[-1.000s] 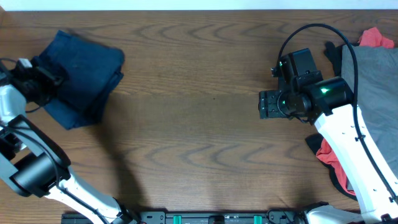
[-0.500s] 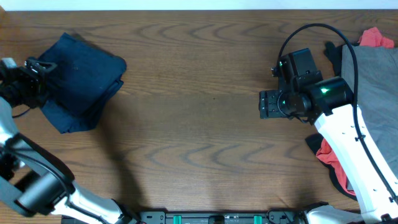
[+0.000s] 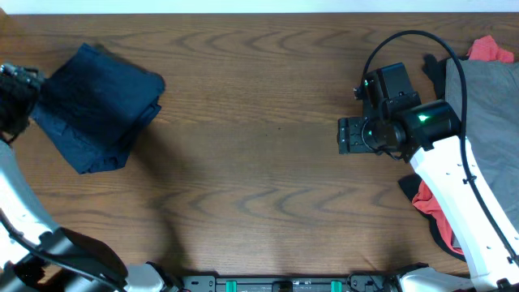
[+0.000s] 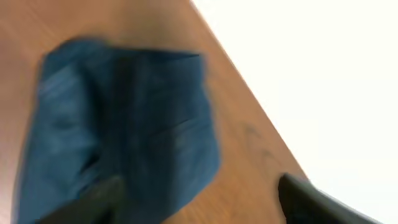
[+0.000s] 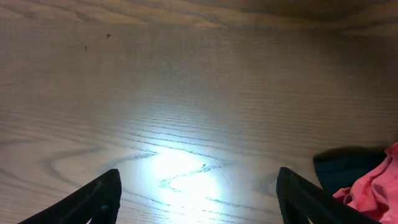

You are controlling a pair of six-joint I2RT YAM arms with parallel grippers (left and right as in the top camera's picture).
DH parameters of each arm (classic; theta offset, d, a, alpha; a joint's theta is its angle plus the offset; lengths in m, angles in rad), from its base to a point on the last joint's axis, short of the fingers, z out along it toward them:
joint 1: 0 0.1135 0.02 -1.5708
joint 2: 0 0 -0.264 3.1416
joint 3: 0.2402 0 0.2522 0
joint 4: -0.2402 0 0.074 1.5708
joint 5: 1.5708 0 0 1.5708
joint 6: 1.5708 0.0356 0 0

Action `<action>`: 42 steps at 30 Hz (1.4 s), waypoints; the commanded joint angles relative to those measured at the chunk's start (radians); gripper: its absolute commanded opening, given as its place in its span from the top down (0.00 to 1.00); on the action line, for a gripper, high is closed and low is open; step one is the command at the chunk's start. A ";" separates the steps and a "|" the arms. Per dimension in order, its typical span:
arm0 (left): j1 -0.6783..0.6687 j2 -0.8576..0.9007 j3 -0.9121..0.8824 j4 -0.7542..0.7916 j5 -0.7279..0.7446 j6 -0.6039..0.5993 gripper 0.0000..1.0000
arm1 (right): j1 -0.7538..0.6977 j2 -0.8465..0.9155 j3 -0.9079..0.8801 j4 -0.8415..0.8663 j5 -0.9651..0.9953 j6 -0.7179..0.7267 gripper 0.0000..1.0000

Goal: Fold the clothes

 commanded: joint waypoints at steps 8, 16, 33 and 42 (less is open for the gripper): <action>-0.034 0.205 0.004 0.112 0.080 0.030 0.70 | 0.010 -0.018 0.004 0.002 0.013 0.011 0.22; 0.021 0.430 0.004 0.126 -0.058 0.029 0.51 | 0.010 -0.018 0.004 -0.006 0.014 0.018 0.22; -0.137 0.186 0.004 0.154 0.132 0.203 0.03 | -0.048 -0.018 0.004 0.087 -0.101 0.100 0.01; -0.565 0.055 0.004 -0.048 -0.065 0.337 0.01 | -0.069 -0.018 0.004 0.160 -0.094 0.086 0.01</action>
